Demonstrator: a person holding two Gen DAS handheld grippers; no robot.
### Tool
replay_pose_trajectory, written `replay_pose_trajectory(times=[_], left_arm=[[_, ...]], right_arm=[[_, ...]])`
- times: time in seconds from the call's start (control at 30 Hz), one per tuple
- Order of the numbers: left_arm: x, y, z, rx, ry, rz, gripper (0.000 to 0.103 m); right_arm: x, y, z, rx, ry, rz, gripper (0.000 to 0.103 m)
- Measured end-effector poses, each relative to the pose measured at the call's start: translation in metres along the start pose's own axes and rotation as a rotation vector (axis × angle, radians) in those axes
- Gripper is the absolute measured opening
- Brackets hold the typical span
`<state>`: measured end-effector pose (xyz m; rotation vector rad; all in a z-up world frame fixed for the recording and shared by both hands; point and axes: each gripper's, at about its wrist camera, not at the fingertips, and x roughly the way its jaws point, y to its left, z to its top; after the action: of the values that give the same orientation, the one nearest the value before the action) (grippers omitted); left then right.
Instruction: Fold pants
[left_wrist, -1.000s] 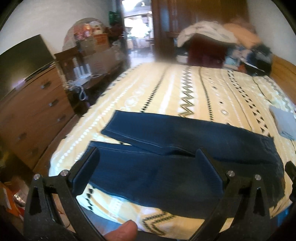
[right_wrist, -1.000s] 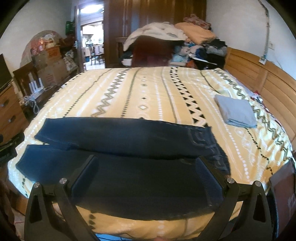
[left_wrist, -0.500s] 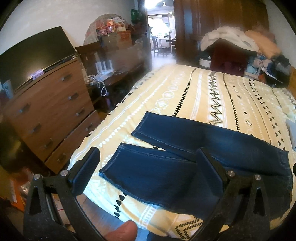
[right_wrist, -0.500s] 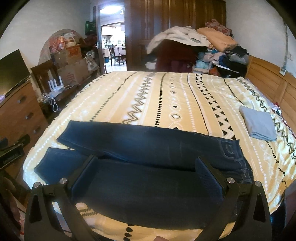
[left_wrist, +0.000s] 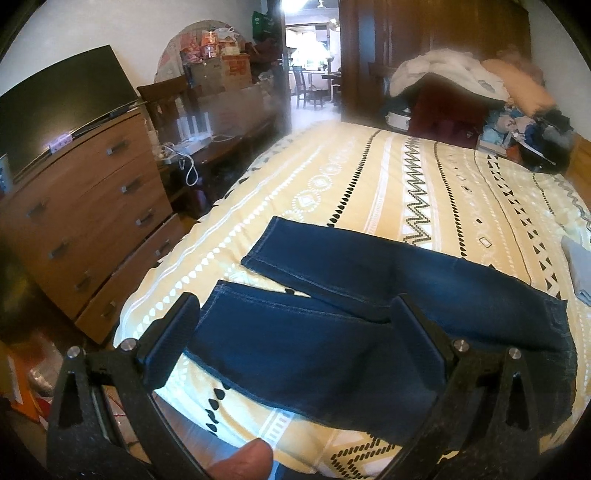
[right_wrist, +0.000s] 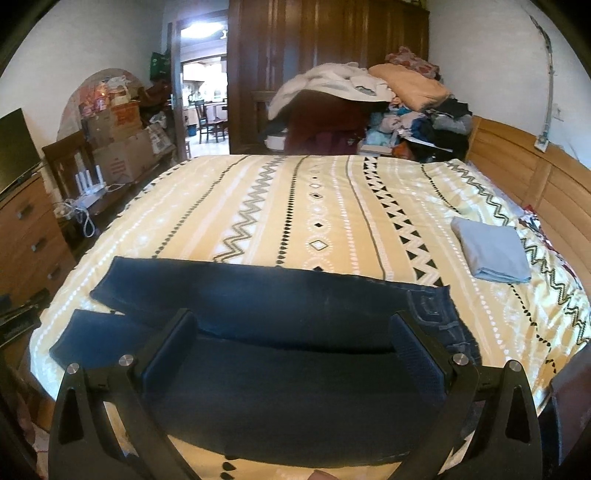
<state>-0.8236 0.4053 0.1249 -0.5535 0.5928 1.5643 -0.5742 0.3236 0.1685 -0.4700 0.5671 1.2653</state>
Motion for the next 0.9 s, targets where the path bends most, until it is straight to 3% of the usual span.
replay_pose_trajectory(times=[0.33,0.6,0.73,0.8,0.9], left_arm=[[-0.004,-0.038,-0.005,0.045,-0.001,-0.07,0.103],[-0.012,-0.063,-0.004,0.064,-0.077,-0.137,0.103],[-0.031,-0.044,0.007,-0.015,-0.237,-0.107,0.103],[-0.049,-0.018,0.019,-0.066,-0.357,-0.07,0.103],[-0.074,0.024,0.04,-0.122,-0.536,0.072,0.103]], right_arm=[[0.0,-0.049,-0.007,0.049,0.019,-0.077,0.103],[-0.006,-0.1,-0.016,0.111,0.022,-0.143,0.103],[-0.018,-0.119,-0.013,0.129,-0.033,-0.153,0.103],[-0.043,-0.13,-0.01,0.147,-0.159,-0.151,0.103],[-0.078,-0.147,-0.015,0.148,-0.362,-0.157,0.103]])
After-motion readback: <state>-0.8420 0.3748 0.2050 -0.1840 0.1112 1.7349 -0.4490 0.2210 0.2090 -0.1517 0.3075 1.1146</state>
